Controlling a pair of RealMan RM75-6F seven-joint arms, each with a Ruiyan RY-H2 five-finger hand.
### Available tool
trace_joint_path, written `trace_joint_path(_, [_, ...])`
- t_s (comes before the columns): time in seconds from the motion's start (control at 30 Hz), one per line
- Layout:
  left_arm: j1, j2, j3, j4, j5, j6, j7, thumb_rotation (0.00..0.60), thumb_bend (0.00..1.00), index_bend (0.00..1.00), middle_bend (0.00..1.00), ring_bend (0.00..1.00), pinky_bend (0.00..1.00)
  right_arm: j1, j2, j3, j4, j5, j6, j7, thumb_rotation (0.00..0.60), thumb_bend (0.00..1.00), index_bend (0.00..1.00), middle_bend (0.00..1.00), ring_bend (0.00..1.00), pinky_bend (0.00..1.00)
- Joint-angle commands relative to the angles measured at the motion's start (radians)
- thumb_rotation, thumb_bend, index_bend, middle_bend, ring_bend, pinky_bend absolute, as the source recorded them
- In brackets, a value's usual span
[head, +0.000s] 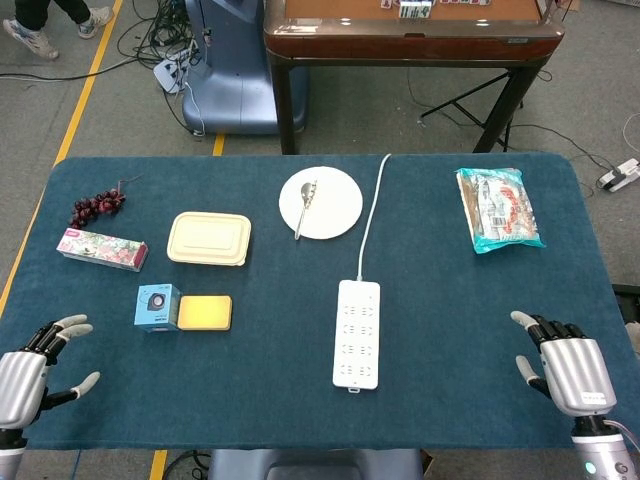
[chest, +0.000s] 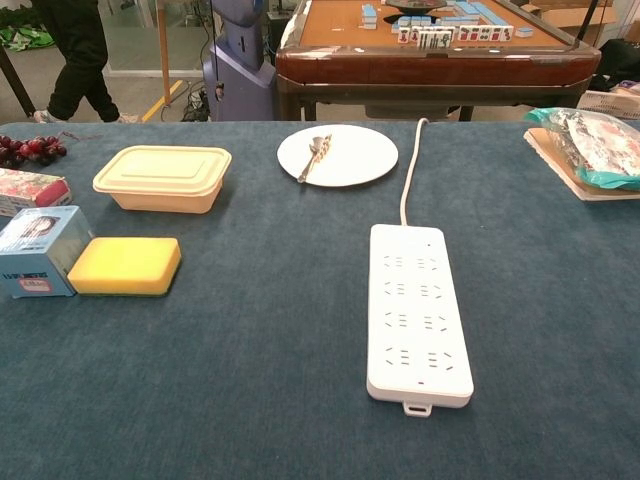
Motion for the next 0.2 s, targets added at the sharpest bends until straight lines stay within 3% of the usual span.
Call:
trace_joint_path(0.03, [-0.003,-0.002,0.001,0.000,0.000,-0.007,0.007,0.600,0.18,0.36,0.25,0.23,0.56,-0.015,0.014,0.015,0.012,-0.013,-0.012,0.049,0.600,0.27,0.25,0.34,0.38,0.40])
trace_joint_path(0.2, [-0.011,-0.009,0.004,0.003,0.000,-0.025,0.018,0.600,0.18,0.36,0.25,0.23,0.56,-0.019,0.027,0.031,0.013,0.006,-0.059,0.077,0.600,0.27,0.26,0.34,0.38,0.40])
